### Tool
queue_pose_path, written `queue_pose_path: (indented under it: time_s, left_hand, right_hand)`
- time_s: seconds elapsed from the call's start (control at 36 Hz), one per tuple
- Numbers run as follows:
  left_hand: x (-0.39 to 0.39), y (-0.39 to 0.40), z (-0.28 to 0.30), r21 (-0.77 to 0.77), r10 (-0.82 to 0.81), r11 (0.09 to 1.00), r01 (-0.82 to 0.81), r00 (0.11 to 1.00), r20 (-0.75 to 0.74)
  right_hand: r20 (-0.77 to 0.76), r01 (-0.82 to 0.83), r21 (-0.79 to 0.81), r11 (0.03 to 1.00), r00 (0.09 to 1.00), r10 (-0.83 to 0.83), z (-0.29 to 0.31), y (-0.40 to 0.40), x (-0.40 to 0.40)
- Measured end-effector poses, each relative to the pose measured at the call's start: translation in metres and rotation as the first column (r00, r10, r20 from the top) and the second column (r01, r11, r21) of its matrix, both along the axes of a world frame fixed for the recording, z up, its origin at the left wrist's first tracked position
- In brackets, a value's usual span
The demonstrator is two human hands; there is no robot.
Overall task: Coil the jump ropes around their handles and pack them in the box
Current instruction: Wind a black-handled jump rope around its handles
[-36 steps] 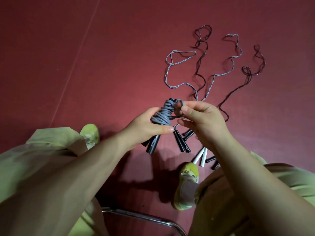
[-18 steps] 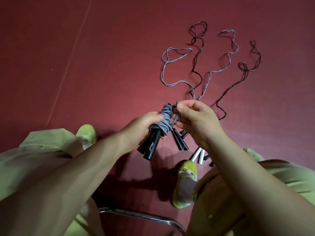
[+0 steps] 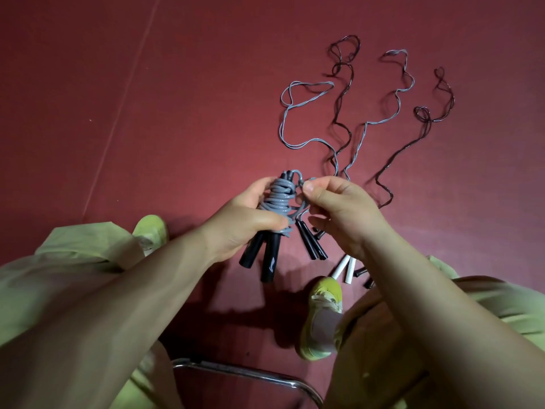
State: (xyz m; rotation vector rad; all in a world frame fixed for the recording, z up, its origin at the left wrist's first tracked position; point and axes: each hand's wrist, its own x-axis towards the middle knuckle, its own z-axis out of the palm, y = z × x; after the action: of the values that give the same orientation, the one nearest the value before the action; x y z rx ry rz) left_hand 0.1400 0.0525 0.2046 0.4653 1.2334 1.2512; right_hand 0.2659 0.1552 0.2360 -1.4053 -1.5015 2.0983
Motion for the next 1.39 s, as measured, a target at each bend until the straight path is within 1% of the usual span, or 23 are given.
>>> queue_pose_path:
  time_s: [0.08, 0.22, 0.33, 0.44, 0.64, 0.75, 0.89, 1.0, 1.08, 1.25, 1.33, 1.39]
  left_hand:
    - [0.001, -0.001, -0.001, 0.002, -0.028, 1.000, 0.028, 0.997, -0.078]
    - [0.002, -0.002, 0.002, 0.031, -0.062, 0.997, 0.066, 0.991, -0.114]
    - [0.000, -0.003, 0.004, 0.033, -0.097, 0.994, 0.105, 0.980, -0.175]
    - [-0.003, -0.005, 0.006, 0.019, -0.180, 0.982, 0.189, 0.957, -0.226]
    - [-0.008, -0.007, 0.009, -0.025, -0.289, 0.955, 0.296, 0.905, -0.312]
    - [-0.009, -0.008, 0.010, -0.044, -0.322, 0.944, 0.327, 0.883, -0.341]
    - [-0.010, -0.008, 0.012, -0.114, -0.384, 0.922, 0.370, 0.841, -0.381]
    - [-0.010, -0.008, 0.014, -0.132, -0.402, 0.915, 0.382, 0.820, -0.407]
    - [-0.010, -0.008, 0.015, -0.115, -0.397, 0.917, 0.382, 0.842, -0.366]
    - [-0.012, -0.009, 0.014, -0.103, -0.416, 0.909, 0.403, 0.869, -0.267]
    - [-0.012, -0.010, 0.013, -0.091, -0.443, 0.896, 0.434, 0.868, -0.225]
    - [-0.013, -0.011, 0.015, -0.064, -0.451, 0.892, 0.447, 0.874, -0.181]
  right_hand:
    - [0.029, -0.016, -0.066, 0.998, 0.999, 0.018, -0.001, 0.000, 0.001]
    - [0.016, -0.002, -0.127, 0.992, 1.000, 0.004, 0.001, 0.002, 0.001]
    - [0.004, -0.015, -0.154, 0.988, 1.000, 0.016, 0.001, 0.003, 0.002]
    - [0.009, -0.074, -0.157, 0.985, 0.997, 0.076, -0.001, 0.005, 0.003]
    - [0.022, -0.121, -0.185, 0.975, 0.992, 0.128, -0.004, 0.005, 0.006]
    - [0.026, -0.136, -0.180, 0.974, 0.989, 0.143, -0.006, 0.003, 0.006]
    - [0.027, -0.132, -0.170, 0.976, 0.990, 0.139, -0.008, 0.002, 0.007]
    - [0.014, -0.133, -0.100, 0.986, 0.991, 0.135, -0.010, 0.000, 0.007]
    - [0.000, -0.134, -0.055, 0.989, 0.991, 0.134, -0.012, 0.000, 0.007]
    - [-0.060, -0.156, -0.060, 0.986, 0.987, 0.152, -0.015, 0.005, 0.010]
    - [-0.088, -0.215, -0.092, 0.972, 0.974, 0.207, -0.017, 0.007, 0.013]
    - [-0.119, -0.296, -0.152, 0.943, 0.953, 0.280, -0.017, 0.012, 0.016]
